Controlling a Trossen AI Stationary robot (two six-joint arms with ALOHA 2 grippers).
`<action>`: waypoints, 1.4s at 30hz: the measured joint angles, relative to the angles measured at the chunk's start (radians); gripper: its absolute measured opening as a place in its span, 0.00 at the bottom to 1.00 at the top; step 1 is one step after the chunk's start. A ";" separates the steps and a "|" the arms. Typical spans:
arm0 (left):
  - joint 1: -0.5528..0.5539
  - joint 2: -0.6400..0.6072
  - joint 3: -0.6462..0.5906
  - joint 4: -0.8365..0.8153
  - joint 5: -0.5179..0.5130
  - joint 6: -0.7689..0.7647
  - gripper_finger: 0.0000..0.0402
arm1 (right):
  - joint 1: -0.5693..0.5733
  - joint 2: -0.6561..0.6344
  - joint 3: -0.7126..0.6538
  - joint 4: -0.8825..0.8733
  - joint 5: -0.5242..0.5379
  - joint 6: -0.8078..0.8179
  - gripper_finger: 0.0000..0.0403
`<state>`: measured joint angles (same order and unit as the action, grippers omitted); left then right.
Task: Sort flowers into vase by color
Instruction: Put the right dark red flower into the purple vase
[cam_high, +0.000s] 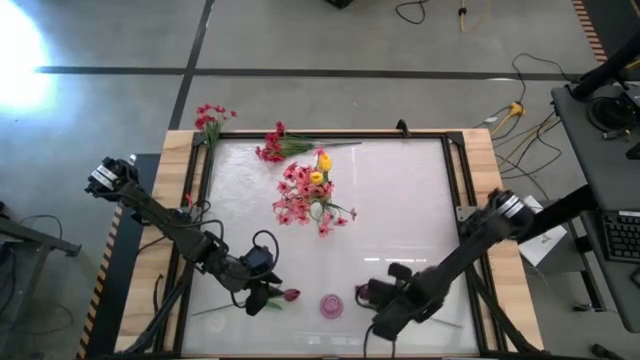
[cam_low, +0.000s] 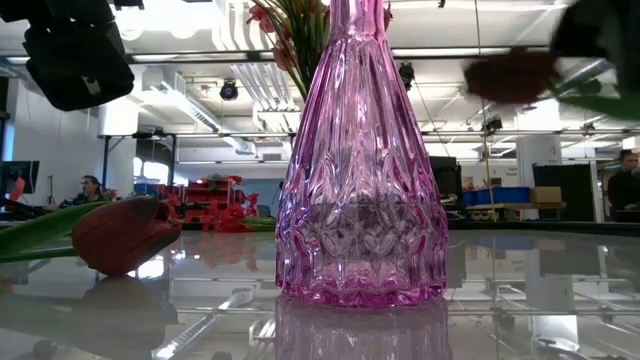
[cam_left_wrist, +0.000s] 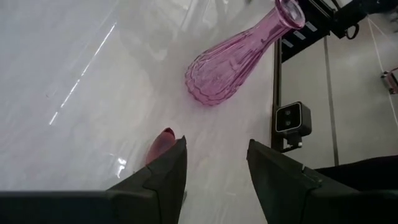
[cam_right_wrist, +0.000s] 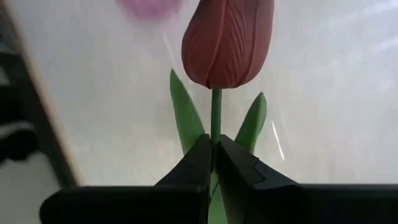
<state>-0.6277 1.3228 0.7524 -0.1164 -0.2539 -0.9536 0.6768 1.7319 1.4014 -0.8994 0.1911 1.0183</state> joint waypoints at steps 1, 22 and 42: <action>0.000 0.000 0.001 -0.001 0.000 0.001 0.39 | -0.004 -0.034 0.000 -0.004 0.037 -0.001 0.03; -0.042 -0.033 0.003 -0.063 0.263 -0.166 0.39 | -0.012 -0.372 -0.002 1.106 0.530 -0.860 0.03; -0.159 0.027 0.003 -0.252 0.326 -0.343 0.39 | -0.036 -0.215 -0.004 1.227 0.524 -0.859 0.03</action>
<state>-0.7870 1.3500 0.7551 -0.3680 0.0719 -1.2964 0.6407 1.5169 1.3975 0.3276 0.7154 0.1593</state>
